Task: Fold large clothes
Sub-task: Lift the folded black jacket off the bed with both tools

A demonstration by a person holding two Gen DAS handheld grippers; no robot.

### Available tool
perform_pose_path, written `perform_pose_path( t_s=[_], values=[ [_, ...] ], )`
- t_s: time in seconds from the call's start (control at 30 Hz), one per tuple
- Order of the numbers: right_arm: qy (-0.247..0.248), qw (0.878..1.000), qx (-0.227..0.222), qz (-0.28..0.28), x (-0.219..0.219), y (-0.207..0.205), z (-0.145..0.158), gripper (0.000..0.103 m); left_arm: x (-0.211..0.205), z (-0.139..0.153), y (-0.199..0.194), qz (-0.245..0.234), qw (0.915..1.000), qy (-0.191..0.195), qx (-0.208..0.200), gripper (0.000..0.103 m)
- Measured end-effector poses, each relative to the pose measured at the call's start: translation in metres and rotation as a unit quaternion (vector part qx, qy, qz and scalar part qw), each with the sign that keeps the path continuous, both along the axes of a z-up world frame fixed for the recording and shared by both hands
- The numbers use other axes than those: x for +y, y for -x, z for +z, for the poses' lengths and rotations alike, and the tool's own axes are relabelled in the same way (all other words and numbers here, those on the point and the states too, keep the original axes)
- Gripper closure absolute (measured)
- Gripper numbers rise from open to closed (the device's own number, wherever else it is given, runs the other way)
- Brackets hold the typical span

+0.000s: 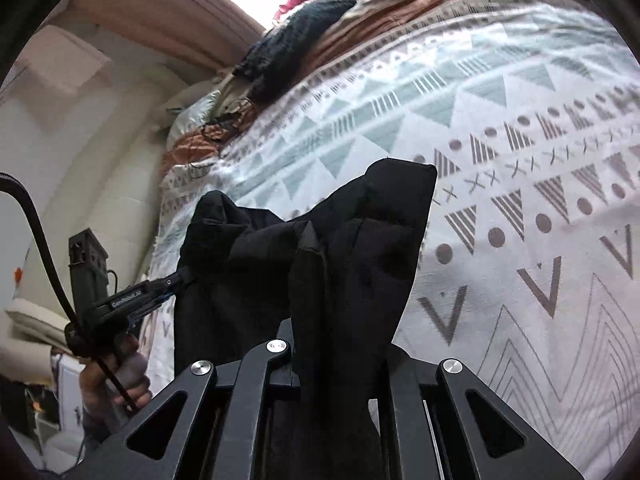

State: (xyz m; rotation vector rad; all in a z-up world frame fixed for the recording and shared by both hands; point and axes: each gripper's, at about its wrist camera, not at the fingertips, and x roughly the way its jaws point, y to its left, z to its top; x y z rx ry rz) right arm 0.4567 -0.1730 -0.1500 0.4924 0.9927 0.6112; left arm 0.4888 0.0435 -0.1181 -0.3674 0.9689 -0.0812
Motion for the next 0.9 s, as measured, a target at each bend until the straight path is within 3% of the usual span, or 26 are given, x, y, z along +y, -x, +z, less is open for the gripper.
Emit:
perform_pose_path(
  t_s=[0.23, 0.53, 0.7, 0.9],
  values=[
    [-0.014, 0.998, -0.049, -0.024, -0.003, 0.046, 0.050, 0.093, 0.003, 0.056, 0.045, -0.001, 0.9984, 0.014, -0.055, 0.091],
    [-0.026, 0.994, -0.092, -0.061, -0.008, 0.112, 0.095, 0.093, 0.000, 0.104, 0.100, -0.016, 0.9944, 0.024, -0.102, 0.093],
    [-0.057, 0.990, -0.101, -0.085, -0.013, 0.156, 0.120, 0.093, 0.005, 0.127, 0.133, -0.020, 0.9904, 0.038, -0.131, 0.093],
    [-0.049, 0.983, -0.146, -0.102, -0.004, 0.198, 0.157, 0.093, 0.012, 0.162, 0.164, -0.029, 0.9825, 0.046, -0.179, 0.093]
  ],
)
